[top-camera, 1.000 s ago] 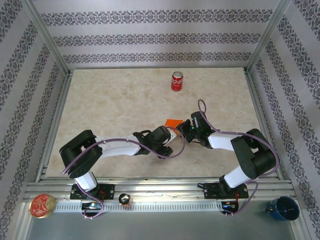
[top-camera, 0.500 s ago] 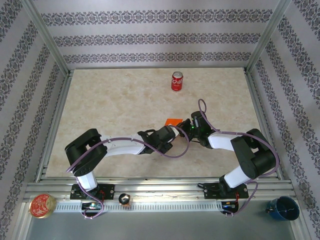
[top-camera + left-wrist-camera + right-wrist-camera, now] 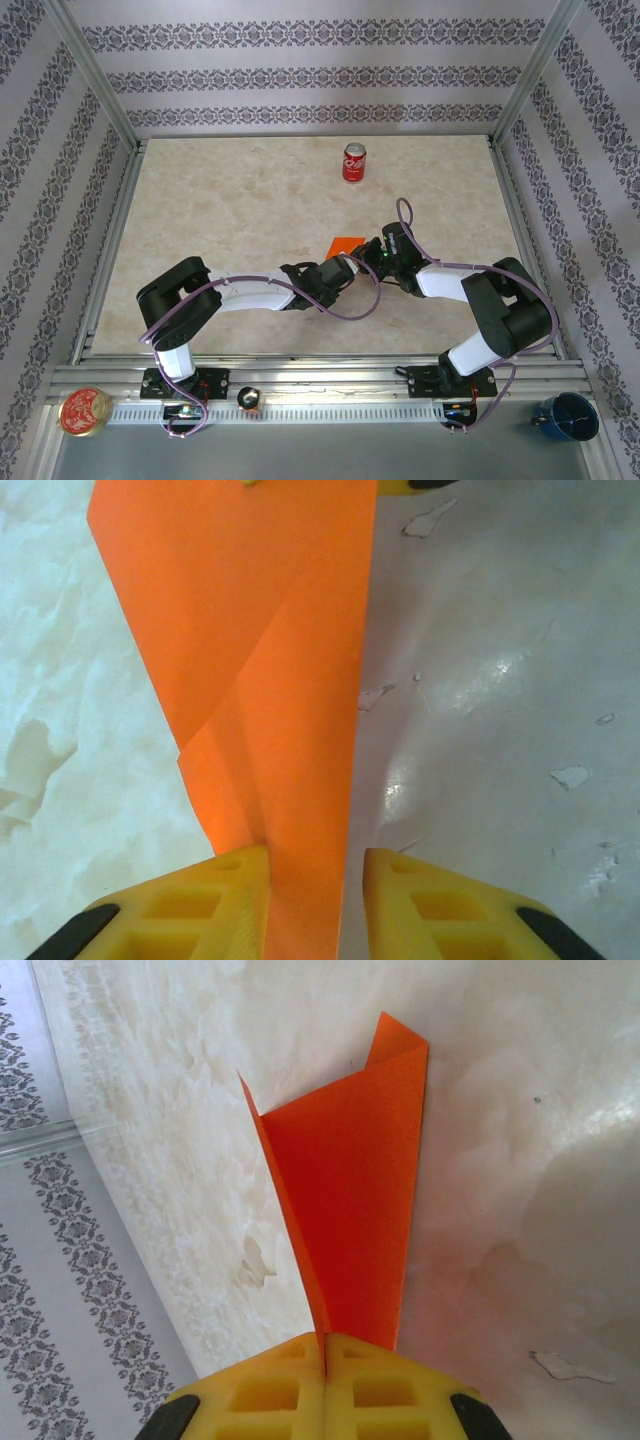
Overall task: Fold a paper plane with a square sheet of paper (pick it up from the middle)
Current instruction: Fold the wing for the fifth time at the center of the table.
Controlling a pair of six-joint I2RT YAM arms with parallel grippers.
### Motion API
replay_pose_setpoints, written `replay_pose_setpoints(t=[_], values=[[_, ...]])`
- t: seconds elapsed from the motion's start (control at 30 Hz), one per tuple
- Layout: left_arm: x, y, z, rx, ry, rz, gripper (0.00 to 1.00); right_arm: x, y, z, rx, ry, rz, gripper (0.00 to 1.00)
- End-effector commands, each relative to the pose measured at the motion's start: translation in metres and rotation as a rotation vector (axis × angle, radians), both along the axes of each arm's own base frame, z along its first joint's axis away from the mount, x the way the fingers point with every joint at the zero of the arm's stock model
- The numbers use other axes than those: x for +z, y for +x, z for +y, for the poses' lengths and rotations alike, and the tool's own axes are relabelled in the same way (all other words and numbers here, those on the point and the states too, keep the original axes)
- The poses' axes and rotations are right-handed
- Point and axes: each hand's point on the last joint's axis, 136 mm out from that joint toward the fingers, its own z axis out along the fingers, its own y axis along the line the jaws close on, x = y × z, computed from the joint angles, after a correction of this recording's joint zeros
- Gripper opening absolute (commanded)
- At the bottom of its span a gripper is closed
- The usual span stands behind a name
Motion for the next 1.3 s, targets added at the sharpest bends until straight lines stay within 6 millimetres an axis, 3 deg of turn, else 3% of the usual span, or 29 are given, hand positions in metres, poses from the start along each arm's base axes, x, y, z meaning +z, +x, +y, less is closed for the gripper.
replay_pose_setpoints(t=[0.0, 0.37, 0.6, 0.8, 0.93, 1.27], values=[[0.008, -0.001, -0.003, -0.019, 0.029, -0.028, 0.28, 0.004, -0.002, 0.002, 0.0, 0.011, -0.015, 0.0], [0.01, 0.0, -0.003, -0.02, 0.034, -0.04, 0.1, 0.003, -0.004, 0.002, 0.003, 0.015, -0.012, 0.0], [0.008, -0.001, -0.002, -0.025, 0.043, -0.04, 0.04, 0.003, -0.004, 0.002, 0.005, 0.016, -0.013, 0.0], [0.004, -0.002, -0.003, -0.009, 0.025, -0.024, 0.0, 0.018, -0.001, 0.003, 0.071, -0.024, -0.072, 0.2], [-0.002, -0.005, -0.005, 0.014, 0.001, 0.004, 0.0, 0.022, -0.007, -0.021, 0.096, -0.164, -0.098, 0.31], [-0.006, -0.013, -0.026, 0.04, -0.168, 0.164, 0.0, 0.041, -0.026, -0.086, 0.059, -0.34, -0.171, 0.46]])
